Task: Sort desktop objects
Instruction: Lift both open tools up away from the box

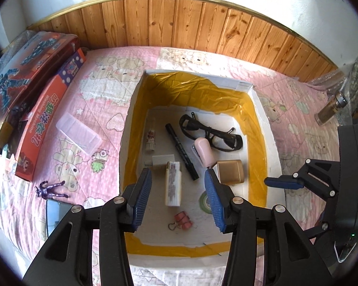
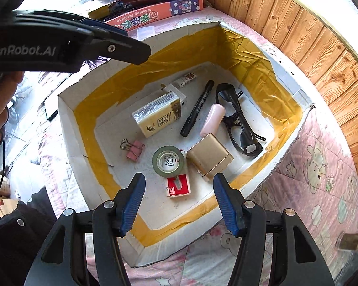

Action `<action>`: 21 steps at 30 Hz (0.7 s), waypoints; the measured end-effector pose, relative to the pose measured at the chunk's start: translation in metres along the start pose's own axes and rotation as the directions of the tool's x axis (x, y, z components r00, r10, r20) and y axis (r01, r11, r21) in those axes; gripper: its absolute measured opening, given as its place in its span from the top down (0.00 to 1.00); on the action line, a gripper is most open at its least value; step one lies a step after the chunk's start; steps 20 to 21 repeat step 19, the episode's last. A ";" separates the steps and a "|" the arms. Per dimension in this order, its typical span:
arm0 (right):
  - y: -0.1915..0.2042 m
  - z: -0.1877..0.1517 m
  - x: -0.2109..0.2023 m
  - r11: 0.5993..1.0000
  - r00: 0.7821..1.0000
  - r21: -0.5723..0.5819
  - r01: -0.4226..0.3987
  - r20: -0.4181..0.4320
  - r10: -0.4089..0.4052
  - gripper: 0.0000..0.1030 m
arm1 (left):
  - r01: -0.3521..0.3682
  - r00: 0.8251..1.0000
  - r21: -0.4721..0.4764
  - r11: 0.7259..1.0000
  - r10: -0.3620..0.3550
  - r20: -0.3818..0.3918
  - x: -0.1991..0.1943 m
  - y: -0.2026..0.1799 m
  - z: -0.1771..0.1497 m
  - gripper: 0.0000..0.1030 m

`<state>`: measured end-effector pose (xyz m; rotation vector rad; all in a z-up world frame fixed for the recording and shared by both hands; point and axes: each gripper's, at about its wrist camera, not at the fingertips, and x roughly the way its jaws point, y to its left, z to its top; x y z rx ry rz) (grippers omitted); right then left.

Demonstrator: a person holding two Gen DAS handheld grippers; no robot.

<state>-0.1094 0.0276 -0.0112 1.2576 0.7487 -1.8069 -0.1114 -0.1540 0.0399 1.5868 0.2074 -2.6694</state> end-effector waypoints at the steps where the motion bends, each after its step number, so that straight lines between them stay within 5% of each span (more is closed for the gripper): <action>1: 0.001 -0.001 -0.001 1.000 1.000 0.005 0.001 0.002 -0.001 0.41 | 0.004 1.000 0.003 1.000 -0.004 -0.002 -0.003 -0.002 -0.004 0.53; 21: 0.015 -0.007 -0.012 0.997 0.999 0.064 0.034 0.022 -0.036 0.41 | 0.016 0.998 0.023 1.000 -0.017 0.060 -0.040 -0.016 -0.044 0.50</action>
